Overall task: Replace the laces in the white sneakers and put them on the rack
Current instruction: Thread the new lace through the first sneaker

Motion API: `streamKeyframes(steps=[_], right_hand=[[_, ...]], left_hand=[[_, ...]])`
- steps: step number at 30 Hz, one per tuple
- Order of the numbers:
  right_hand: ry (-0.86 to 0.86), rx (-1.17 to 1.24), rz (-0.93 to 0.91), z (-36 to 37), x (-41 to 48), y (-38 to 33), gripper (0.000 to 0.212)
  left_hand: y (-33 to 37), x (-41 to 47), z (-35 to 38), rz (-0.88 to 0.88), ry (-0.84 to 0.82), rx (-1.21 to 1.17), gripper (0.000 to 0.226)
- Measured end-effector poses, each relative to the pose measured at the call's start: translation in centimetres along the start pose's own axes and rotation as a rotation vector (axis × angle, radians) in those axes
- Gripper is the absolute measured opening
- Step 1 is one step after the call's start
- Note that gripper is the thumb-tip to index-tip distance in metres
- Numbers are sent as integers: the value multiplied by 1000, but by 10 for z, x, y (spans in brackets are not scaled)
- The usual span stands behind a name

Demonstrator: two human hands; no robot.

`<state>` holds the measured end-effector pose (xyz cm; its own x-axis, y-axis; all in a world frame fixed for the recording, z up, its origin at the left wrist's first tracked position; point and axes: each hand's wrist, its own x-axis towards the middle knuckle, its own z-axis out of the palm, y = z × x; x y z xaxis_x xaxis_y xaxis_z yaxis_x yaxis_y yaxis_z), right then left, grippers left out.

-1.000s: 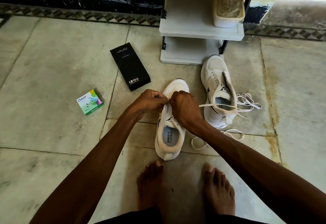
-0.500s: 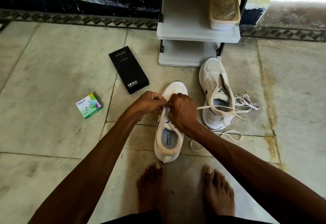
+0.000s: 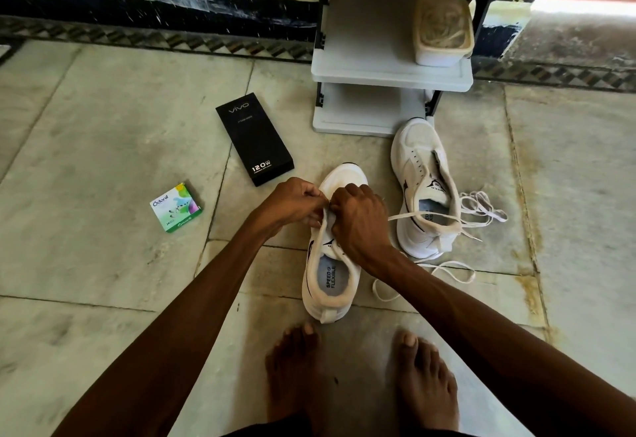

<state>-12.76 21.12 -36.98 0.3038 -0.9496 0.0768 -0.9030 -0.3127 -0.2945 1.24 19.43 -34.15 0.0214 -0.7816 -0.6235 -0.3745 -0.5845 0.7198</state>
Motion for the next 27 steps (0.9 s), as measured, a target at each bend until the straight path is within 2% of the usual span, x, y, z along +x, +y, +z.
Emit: streamKeyframes(steps=[9,17,27], right_hand=[[64,59,16,-1,-3,-3,8],[-12,211,-37,-7,-2,-4,33],[73,450,157,-5,-4,-8,31]], left_hand=[[-10,1,2,47,58,-25,7],[-15,2,-1,94,37,-48,9],[-11,4,-4,94,-18,-45,13]])
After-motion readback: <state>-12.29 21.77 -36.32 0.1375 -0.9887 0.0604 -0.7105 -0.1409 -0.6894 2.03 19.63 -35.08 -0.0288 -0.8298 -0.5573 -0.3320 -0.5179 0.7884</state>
